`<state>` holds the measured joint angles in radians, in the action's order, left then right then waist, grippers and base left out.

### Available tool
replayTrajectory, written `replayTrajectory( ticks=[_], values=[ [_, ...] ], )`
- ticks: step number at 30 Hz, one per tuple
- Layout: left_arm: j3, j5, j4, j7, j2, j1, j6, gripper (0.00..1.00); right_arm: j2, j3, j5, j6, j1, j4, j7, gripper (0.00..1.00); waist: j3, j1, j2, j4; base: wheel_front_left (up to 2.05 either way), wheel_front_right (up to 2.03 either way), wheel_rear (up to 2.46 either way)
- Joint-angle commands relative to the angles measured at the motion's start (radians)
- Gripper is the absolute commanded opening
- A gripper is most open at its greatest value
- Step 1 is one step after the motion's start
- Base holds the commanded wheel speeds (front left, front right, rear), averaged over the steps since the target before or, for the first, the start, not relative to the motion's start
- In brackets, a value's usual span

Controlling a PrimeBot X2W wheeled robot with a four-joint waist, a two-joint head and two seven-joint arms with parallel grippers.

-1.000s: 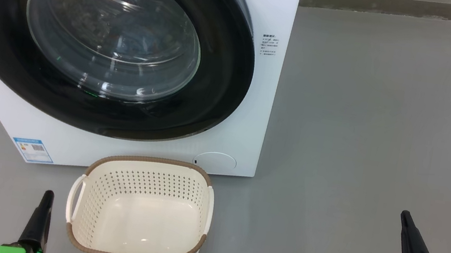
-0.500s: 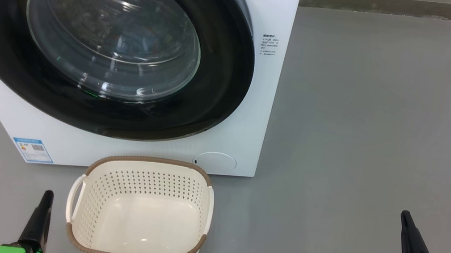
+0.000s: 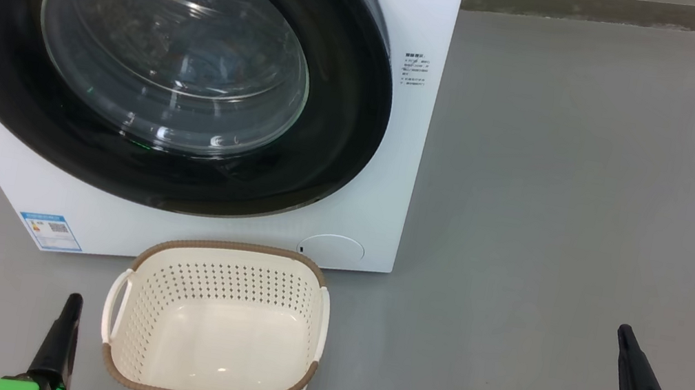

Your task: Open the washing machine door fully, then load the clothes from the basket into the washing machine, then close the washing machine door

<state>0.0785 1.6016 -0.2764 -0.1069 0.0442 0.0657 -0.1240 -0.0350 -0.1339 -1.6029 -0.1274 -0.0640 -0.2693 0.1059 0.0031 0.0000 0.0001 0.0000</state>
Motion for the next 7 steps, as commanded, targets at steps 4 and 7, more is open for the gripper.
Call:
replayTrajectory(
  ticks=[4,7],
  values=[
    [0.034,0.008,0.031,-0.005,0.008,0.042,-0.007,0.00,-0.015,0.020,-0.006,-0.003,-0.044,0.025,0.007,0.00,0.000,0.0000,-0.0001,0.000,0.00,0.00,0.00],
    [0.034,0.008,0.031,-0.005,0.008,0.042,-0.007,0.00,-0.015,0.020,-0.006,-0.003,-0.044,0.025,0.007,0.00,0.000,0.0000,-0.0001,0.000,0.00,0.00,0.00]
  ],
)
